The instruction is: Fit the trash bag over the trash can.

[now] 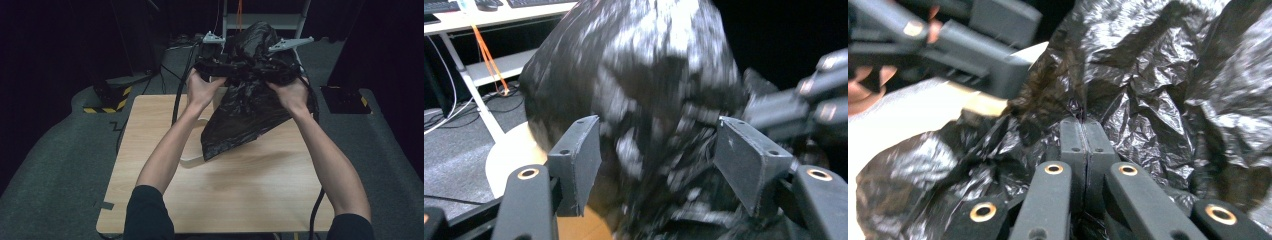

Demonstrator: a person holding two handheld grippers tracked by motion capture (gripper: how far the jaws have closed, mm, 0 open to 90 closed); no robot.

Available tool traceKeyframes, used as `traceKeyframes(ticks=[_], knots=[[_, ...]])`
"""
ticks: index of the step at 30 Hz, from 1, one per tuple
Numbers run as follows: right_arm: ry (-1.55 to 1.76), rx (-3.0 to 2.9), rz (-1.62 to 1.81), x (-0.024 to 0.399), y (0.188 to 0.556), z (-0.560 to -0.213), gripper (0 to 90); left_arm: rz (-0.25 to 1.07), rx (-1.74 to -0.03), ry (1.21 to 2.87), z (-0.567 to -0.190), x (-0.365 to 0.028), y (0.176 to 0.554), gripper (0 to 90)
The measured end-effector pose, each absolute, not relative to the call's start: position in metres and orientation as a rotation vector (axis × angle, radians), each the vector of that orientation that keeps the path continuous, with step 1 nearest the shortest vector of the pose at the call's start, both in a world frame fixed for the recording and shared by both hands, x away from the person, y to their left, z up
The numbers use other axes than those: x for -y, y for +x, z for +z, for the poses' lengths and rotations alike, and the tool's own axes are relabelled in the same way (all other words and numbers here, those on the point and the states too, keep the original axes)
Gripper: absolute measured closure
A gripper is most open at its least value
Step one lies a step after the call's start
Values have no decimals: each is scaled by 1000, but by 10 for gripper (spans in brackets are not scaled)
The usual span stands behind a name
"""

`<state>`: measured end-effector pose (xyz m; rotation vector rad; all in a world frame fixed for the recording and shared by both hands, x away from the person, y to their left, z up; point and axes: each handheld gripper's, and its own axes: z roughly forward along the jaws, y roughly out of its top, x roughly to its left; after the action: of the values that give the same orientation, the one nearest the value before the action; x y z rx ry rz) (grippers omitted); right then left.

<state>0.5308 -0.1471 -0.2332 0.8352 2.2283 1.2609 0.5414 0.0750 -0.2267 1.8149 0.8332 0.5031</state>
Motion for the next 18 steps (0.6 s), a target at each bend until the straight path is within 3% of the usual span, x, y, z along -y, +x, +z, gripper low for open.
traceKeyframes(ticks=[3, 9, 13, 18], knots=[[822, -2287, 1237, 135, 534, -241, 899, 492, -853, 1827, -227, -74, 545, 381], [820, -2367, 1225, 126, 535, -253, 877, 460, -849, 1889, -236, -73, 554, 682], [812, -2318, 1273, 134, 529, -249, 696, 491, -843, 1950, -240, -70, 555, 832], [862, -2121, 1313, 156, 519, -232, 529, 493, -846, 1996, -243, -68, 555, 894]])
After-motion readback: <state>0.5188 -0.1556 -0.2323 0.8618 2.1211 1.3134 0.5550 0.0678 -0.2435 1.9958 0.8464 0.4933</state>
